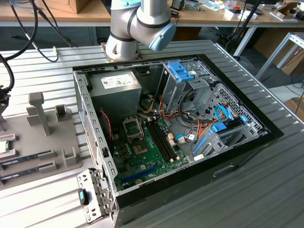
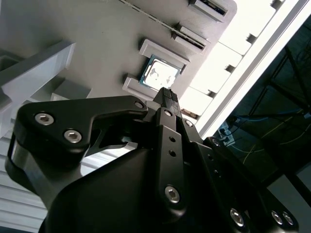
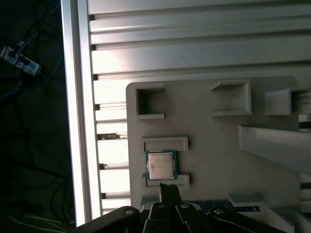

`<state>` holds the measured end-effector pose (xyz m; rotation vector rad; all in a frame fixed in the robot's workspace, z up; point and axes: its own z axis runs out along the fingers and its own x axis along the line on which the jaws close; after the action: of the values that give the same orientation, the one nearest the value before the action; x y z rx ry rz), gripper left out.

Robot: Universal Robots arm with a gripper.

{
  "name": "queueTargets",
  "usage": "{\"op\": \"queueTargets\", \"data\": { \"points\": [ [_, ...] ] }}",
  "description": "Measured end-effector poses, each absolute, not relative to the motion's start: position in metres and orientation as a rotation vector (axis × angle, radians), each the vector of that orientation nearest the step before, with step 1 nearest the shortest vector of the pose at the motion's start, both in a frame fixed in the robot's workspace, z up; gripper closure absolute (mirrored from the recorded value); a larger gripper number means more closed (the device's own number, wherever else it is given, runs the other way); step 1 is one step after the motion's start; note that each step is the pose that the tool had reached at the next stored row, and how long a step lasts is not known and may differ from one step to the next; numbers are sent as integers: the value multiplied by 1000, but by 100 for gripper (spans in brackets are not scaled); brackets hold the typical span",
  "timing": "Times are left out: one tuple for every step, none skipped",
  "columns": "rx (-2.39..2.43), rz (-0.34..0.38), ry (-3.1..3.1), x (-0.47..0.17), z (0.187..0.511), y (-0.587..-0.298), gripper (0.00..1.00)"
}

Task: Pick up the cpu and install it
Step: 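Reach for the cpu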

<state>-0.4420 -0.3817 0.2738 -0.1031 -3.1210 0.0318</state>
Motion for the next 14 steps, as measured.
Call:
{"op": "queueTargets", "data": {
  "points": [
    [-103, 32, -3121, -442, 273, -382, 89],
    [-103, 32, -3121, -442, 273, -382, 89],
    [-103, 32, -3121, -442, 273, -382, 89],
    [-103, 32, -3121, -442, 272, -382, 89],
    [-103, 32, -3121, -442, 272, -382, 89],
    [-103, 32, -3121, -442, 271, -382, 89],
    [-103, 32, -3121, -442, 271, -382, 89],
    [-103, 32, -3121, -442, 270, -382, 89],
    [-103, 32, -3121, -442, 270, -382, 89],
    [-103, 32, -3121, -442, 270, -382, 89],
    [-103, 32, -3121, -442, 269, -382, 89],
    [-103, 32, -3121, -442, 269, -382, 89],
    [-103, 32, -3121, -442, 269, -382, 89],
    [-103, 32, -3121, -442, 268, -382, 89]
  ]
}}
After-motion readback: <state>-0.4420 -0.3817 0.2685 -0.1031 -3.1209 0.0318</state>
